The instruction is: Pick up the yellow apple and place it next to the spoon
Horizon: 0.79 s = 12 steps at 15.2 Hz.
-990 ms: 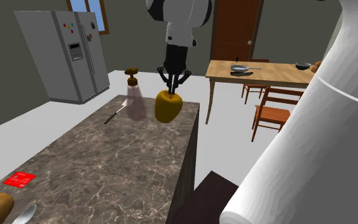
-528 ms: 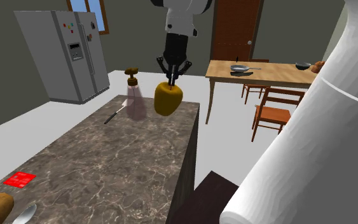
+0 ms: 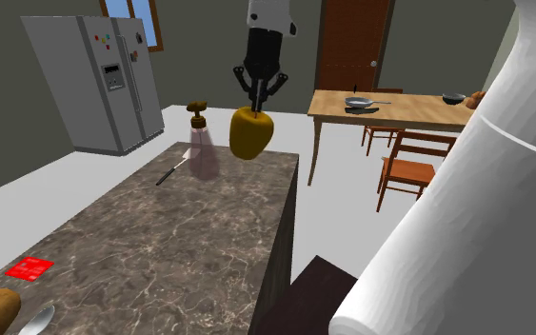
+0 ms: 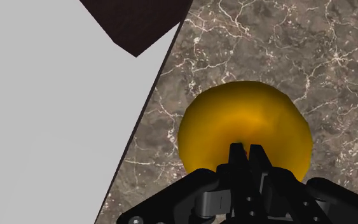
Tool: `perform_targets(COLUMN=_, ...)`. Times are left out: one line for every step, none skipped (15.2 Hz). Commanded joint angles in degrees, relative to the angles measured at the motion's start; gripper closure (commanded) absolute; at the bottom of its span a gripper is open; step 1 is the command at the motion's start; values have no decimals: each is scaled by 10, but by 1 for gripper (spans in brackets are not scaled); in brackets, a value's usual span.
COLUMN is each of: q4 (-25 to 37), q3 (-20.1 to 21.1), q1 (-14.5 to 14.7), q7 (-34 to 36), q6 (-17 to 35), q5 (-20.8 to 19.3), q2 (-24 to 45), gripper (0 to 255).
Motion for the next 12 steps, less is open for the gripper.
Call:
perform_targets(q4=-11, q3=9, q1=5, q7=15, q6=-1, q5=-2, q2=-15, gripper=255)
perform_targets(q4=-26, q3=17, q1=10, q7=29, q6=3, q5=-2, q2=-29, gripper=255)
perform_targets(q4=-41, q3=26, q1=15, q7=43, q6=7, q5=-3, q2=-43, gripper=255)
perform_targets(q4=-55, q3=35, q1=19, q7=56, q6=10, q5=-3, q2=-56, gripper=255)
perform_targets(q4=-68, q3=44, q1=24, q7=70, q6=14, q5=-2, q2=-68, gripper=255)
perform_targets(q4=-81, q3=54, q1=28, q7=84, q6=17, q5=-1, q2=-80, gripper=255)
perform_targets(q4=-93, q3=63, q1=32, q7=97, q6=20, q5=1, q2=-92, gripper=255)
perform_targets(q4=-104, q3=73, q1=37, q7=111, q6=23, q5=3, q2=-102, gripper=255)
perform_targets(q4=-115, q3=82, q1=41, q7=124, q6=26, q5=6, q2=-113, gripper=255)
perform_targets(q4=-124, q3=92, q1=46, q7=138, q6=29, q5=8, q2=-122, gripper=255)
perform_targets(q4=-134, q3=102, q1=50, q7=151, q6=31, q5=12, q2=-132, gripper=255)
perform_targets(q4=-142, q3=112, q1=55, q7=165, q6=34, q5=15, q2=-140, gripper=255)
